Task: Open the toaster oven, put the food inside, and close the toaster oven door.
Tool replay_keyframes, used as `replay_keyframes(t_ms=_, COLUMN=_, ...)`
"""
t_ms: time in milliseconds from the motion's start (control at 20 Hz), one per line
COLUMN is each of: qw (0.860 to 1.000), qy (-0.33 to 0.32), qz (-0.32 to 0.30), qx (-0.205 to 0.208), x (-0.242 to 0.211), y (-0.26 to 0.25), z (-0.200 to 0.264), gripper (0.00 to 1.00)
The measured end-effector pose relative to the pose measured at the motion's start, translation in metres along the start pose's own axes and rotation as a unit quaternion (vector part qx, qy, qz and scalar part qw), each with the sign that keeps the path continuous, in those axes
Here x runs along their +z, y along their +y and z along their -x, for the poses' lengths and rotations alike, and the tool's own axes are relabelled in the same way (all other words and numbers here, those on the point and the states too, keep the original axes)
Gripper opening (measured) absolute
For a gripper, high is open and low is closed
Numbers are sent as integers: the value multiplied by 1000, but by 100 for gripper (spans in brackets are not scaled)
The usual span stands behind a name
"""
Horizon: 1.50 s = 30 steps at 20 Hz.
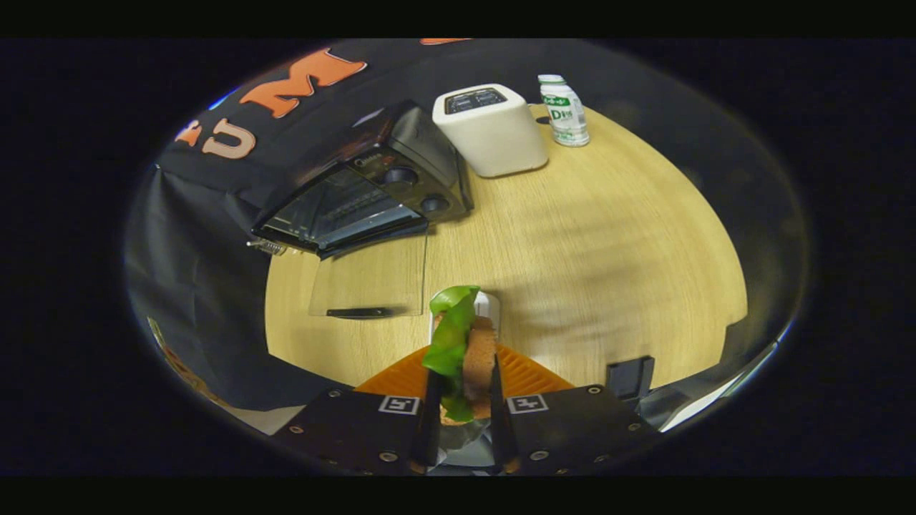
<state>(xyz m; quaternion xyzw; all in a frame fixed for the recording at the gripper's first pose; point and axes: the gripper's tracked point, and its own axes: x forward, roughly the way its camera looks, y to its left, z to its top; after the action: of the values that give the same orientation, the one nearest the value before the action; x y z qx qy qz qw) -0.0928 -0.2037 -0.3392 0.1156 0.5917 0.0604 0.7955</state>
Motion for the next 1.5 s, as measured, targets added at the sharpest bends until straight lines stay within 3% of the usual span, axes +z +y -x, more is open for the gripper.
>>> replay_keyframes(t_ms=250, qw=994, qy=-103, qz=-40, qx=8, x=48, y=24, z=39, gripper=30)
replay_keyframes(t_ms=500, qw=975, qy=-176, qz=-105, qx=90, x=68, y=79, z=39, gripper=30)
replay_keyframes(t_ms=900, qw=933, qy=-221, qz=-219, qx=183, x=69, y=138, z=-39, gripper=30)
replay_keyframes(t_ms=1150, qw=895, qy=-286, qz=-285, qx=192, x=90, y=163, z=-84, gripper=30)
replay_keyframes(t_ms=1350, qw=887, qy=-284, qz=-319, qx=173, x=96, y=185, z=-133, gripper=30)
replay_keyframes(t_ms=1500, qw=859, qy=-299, qz=-371, qx=185, x=112, y=197, z=-153, gripper=30)
